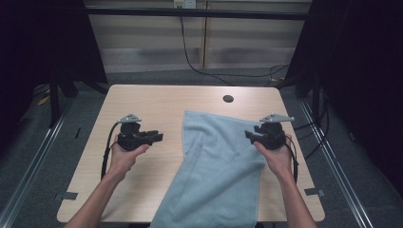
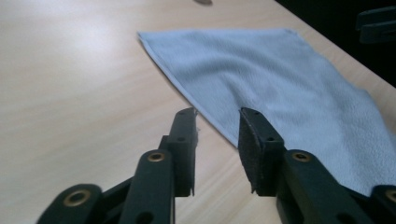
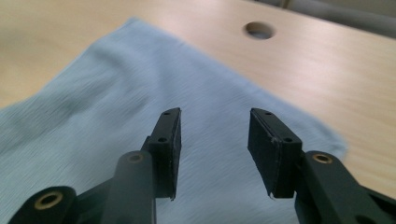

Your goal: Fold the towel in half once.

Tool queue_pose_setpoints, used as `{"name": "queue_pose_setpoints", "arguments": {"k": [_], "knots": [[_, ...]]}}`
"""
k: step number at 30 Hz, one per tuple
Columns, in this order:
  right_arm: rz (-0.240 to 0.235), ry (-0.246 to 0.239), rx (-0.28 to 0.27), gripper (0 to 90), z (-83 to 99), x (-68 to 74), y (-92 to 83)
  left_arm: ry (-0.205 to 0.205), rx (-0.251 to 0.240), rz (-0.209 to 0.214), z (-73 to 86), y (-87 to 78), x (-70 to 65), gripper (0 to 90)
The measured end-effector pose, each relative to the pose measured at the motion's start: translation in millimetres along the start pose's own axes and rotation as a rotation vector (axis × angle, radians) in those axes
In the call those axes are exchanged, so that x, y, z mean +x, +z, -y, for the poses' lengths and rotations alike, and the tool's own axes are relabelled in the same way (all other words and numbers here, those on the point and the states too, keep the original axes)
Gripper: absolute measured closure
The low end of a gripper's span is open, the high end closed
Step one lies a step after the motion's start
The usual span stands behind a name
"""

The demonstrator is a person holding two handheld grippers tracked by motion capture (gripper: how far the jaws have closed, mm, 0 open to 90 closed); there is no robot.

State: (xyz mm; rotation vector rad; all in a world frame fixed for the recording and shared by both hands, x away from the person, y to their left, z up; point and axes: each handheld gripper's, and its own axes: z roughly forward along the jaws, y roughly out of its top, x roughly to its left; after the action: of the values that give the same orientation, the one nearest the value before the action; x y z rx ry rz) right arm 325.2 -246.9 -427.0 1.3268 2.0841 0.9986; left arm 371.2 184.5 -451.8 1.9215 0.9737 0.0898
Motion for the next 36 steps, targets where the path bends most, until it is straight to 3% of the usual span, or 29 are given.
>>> {"name": "queue_pose_setpoints", "arguments": {"k": [3, 4, 6, 8, 12, 16, 19, 21, 25, 27, 29, 34, 36], "knots": [[-0.075, -0.039, 0.025, 56.7, 17.8, 22.6, 1.3, 0.021, 0.057, 0.03, 13.4, 27.5, -8.6, 70.5], [-0.075, -0.039, 0.025, 56.7, 17.8, 22.6, 1.3, 0.021, 0.057, 0.03, 13.4, 27.5, -8.6, 70.5], [-0.135, -0.024, 0.026, 58.1, 33.8, 35.8, 4.5, 0.019, 0.081, 0.052, 17.7, 37.7, -14.0, 70.5], [-0.172, -0.018, 0.051, 57.7, 44.4, 44.6, 9.4, 0.06, 0.127, 0.074, 25.9, 50.5, -25.9, 70.0], [-0.208, -0.034, 0.09, 55.3, 60.3, 59.7, 12.4, 0.078, 0.15, 0.096, 33.4, 60.3, -35.6, 67.9], [-0.228, -0.042, 0.112, 55.0, 81.8, 72.1, 3.3, 0.082, 0.15, 0.087, 35.9, 72.0, -42.8, 67.3], [-0.22, -0.051, 0.125, 54.8, 89.4, 72.0, 3.1, 0.103, 0.15, 0.109, 35.0, 74.6, -48.4, 68.4], [-0.24, -0.016, 0.107, 55.2, 91.8, 68.1, 2.7, 0.132, 0.135, 0.104, 34.7, 75.6, -52.0, 68.3], [-0.241, -0.009, 0.096, 54.9, 91.2, 67.1, 5.5, 0.139, 0.147, 0.135, 34.7, 83.7, -53.7, 68.9], [-0.236, -0.022, 0.097, 54.9, 91.1, 68.0, 5.6, 0.158, 0.149, 0.147, 34.5, 87.0, -56.8, 74.2], [-0.237, -0.028, 0.1, 55.0, 90.8, 68.0, 5.6, 0.207, 0.164, 0.115, 34.1, 86.8, -59.9, 77.0], [-0.234, -0.037, 0.1, 55.4, 89.9, 63.9, 7.0, 0.21, 0.178, 0.096, 30.6, 84.9, -53.0, 78.2], [-0.22, -0.03, 0.11, 55.5, 89.0, 59.5, 7.0, 0.208, 0.173, 0.06, 29.3, 82.4, -46.7, 78.7]]}}
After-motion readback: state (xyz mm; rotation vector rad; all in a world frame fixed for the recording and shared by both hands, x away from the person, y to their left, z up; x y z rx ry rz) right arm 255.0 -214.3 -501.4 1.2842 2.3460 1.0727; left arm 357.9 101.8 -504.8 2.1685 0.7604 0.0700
